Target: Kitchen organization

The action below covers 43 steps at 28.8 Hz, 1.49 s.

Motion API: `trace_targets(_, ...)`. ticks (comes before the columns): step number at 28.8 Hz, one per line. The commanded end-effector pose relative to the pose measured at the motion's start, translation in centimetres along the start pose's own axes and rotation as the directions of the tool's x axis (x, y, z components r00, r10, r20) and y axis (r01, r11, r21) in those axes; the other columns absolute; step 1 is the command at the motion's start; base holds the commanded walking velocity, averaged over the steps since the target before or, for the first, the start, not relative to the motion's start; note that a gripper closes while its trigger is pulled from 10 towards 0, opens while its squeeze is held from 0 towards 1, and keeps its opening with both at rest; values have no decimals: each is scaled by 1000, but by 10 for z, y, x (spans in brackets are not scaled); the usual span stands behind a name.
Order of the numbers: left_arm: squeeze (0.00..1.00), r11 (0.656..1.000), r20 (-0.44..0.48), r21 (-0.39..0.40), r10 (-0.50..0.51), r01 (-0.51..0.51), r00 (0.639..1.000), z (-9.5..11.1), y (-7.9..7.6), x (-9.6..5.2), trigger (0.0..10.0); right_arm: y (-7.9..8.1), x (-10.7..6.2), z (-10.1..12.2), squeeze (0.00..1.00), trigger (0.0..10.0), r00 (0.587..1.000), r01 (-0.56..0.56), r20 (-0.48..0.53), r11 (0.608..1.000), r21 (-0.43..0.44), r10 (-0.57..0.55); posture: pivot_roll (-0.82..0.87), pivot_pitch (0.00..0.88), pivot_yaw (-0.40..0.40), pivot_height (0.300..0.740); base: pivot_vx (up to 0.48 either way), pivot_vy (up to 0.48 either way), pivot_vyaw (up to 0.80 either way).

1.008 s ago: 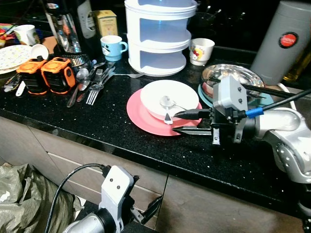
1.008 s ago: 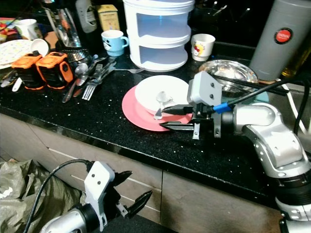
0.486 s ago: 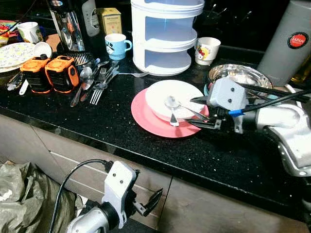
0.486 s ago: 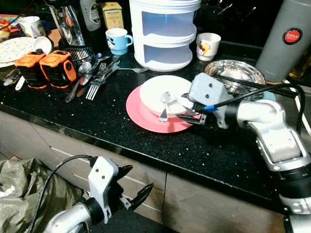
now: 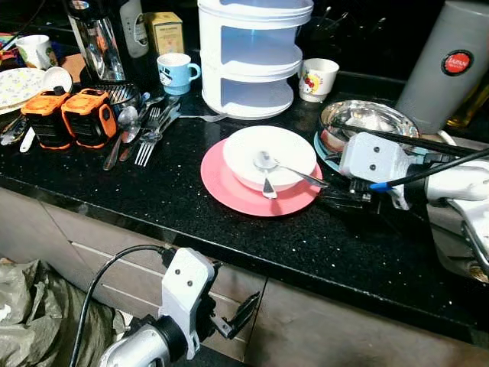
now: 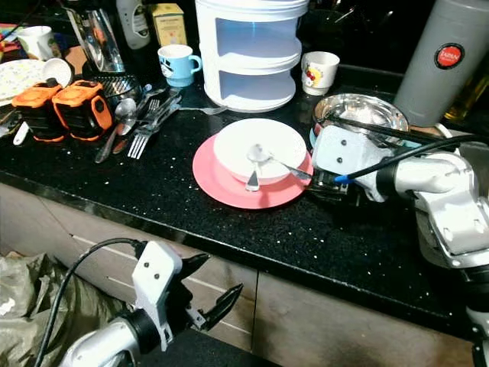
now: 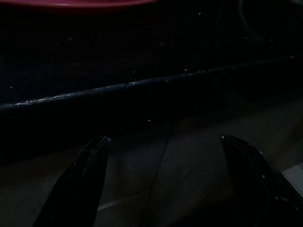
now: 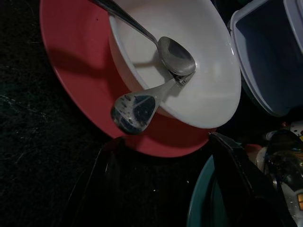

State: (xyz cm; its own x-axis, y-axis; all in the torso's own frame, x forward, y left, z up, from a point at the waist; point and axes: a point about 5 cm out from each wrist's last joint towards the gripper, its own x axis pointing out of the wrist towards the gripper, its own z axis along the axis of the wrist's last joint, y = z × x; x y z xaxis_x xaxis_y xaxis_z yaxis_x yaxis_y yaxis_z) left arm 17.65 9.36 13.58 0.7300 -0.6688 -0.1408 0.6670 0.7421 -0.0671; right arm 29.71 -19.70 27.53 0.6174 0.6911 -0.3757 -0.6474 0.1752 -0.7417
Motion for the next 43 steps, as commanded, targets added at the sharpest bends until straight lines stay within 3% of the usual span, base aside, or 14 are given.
trace_targets(1,0,1000,-6,-10,-4,4,1000,1,-2,-1,10000,-1,-3,-1,0,7216,1000,-9,-5,1000,-14,9,163,0,-2,740,0,0,0)
trace_targets(2,0,1000,-6,-10,-5,5,1000,2,-2,0,10000,0,-3,0,0,2275,1000,-13,-1,1000,-14,13,162,0,0,740,0,0,0)
trace_targets(3,0,1000,-8,-12,-6,6,1000,3,-2,0,10000,0,-3,1,0,1098,1000,-16,11,1000,-11,16,161,0,0,740,0,0,0)
trace_targets(5,0,1000,-9,-13,-7,6,1000,4,-3,0,10000,2,-2,4,0,392,999,-23,35,1000,-7,23,162,0,0,740,0,0,0)
trace_targets(7,0,1000,-10,-15,-7,7,1000,4,-3,1,10000,3,-1,8,0,3647,998,-27,61,1000,-3,27,163,0,0,740,0,0,0)
trace_targets(8,0,1000,-10,-15,-7,7,1000,4,-3,1,10000,3,-1,8,0,3647,998,-27,61,1000,-3,27,163,0,0,740,0,0,0)
trace_targets(9,0,1000,-10,-18,-7,7,1000,5,-4,1,10000,4,0,10,0,10000,997,-35,75,999,-2,35,162,0,0,740,0,0,0)
trace_targets(21,0,1000,-28,-28,-9,8,1000,1,-2,0,10000,16,14,24,0,10000,983,-89,161,996,-8,89,161,0,2,740,0,0,0)
trace_targets(31,0,1000,-34,-28,-12,11,999,0,-4,1,10000,11,22,29,0,10000,982,-46,181,999,-18,49,163,0,1,740,0,0,0)
trace_targets(32,0,1000,-34,-28,-13,12,999,0,-5,2,10000,10,22,28,0,4863,984,-41,175,999,-21,44,163,0,1,740,0,0,0)
trace_targets(34,0,1000,-33,-28,-14,13,999,0,-5,2,10000,9,22,28,0,4392,984,-36,171,999,-24,40,163,0,2,740,0,0,0)
trace_targets(35,0,1000,-32,-27,-15,14,999,1,-5,3,10000,9,22,28,0,784,985,-30,169,999,-26,34,163,0,2,740,0,0,0)
trace_targets(36,0,1000,-32,-26,-16,15,999,2,-5,3,10000,8,21,27,0,0,985,-24,167,999,-27,28,162,0,3,740,0,0,0)
trace_targets(43,0,1000,-31,-25,-19,18,999,3,-4,2,10000,7,22,28,0,0,985,-5,173,1000,-28,10,162,0,3,740,0,0,0)
